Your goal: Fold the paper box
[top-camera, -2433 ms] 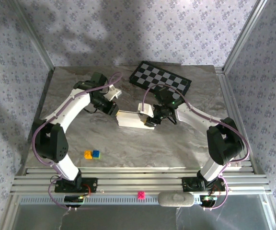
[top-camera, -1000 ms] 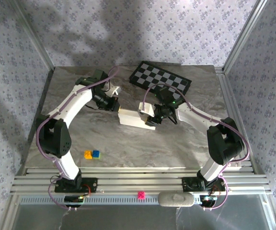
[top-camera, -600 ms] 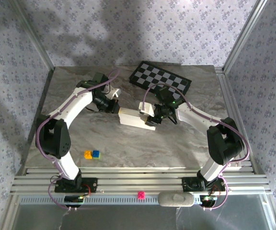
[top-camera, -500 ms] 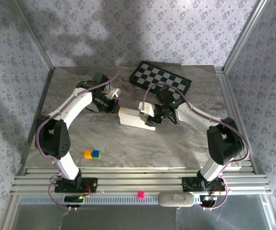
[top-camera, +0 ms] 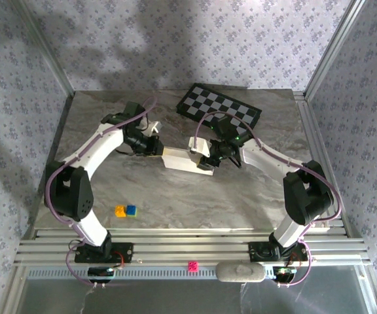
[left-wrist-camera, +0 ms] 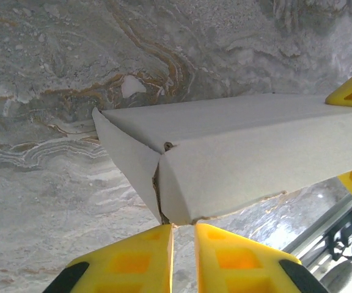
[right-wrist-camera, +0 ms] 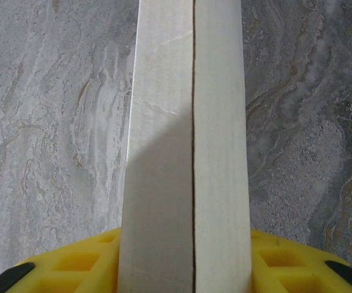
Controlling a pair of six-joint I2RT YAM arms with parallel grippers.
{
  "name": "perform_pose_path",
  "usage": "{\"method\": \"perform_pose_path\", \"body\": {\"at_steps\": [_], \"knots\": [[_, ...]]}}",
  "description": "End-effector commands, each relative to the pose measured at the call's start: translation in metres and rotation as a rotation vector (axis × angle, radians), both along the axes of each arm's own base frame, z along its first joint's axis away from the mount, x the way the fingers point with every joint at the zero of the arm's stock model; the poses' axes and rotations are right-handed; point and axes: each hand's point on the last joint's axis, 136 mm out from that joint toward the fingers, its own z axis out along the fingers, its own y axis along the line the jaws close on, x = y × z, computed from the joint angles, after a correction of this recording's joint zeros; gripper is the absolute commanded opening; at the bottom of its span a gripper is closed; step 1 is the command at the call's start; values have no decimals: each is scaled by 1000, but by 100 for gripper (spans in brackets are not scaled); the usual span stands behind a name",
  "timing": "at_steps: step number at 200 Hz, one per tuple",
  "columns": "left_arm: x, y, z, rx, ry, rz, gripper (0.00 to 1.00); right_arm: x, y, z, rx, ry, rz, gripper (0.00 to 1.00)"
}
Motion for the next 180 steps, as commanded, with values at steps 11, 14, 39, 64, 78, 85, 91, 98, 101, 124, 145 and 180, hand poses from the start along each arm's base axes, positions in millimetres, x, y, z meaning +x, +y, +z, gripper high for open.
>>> {"method": "perform_pose_path", "body": {"at_steps": [11,14,39,64,78,85,91,98,101,124,145,180], "knots": [[2,-3,32,-120,-26,70,27,1,0,-5,-18,3,3,43],[3,-2,33,-129,-24,81,29,1,0,-5,-19,4,3,43],[8,4,44,-205,12,184,33,2,-1,-5,-21,0,2,43],[14,14,46,-235,77,339,33,2,0,-7,-23,1,3,43],[18,23,43,-248,144,473,34,2,0,-7,-23,3,3,43],[19,32,36,-229,197,571,35,2,-1,-8,-25,5,3,42],[19,36,32,-232,255,650,35,2,-1,-8,-25,5,2,42],[18,35,28,-256,323,726,37,2,-1,-8,-24,4,3,43],[17,34,27,-268,352,757,38,3,-1,-8,-25,5,2,43],[14,24,25,-352,470,984,47,3,0,-9,-24,8,3,42],[11,21,32,-377,482,1173,67,3,-1,-10,-24,13,0,42],[15,11,37,-390,540,1279,70,4,-1,-9,-18,12,-2,42]]}}
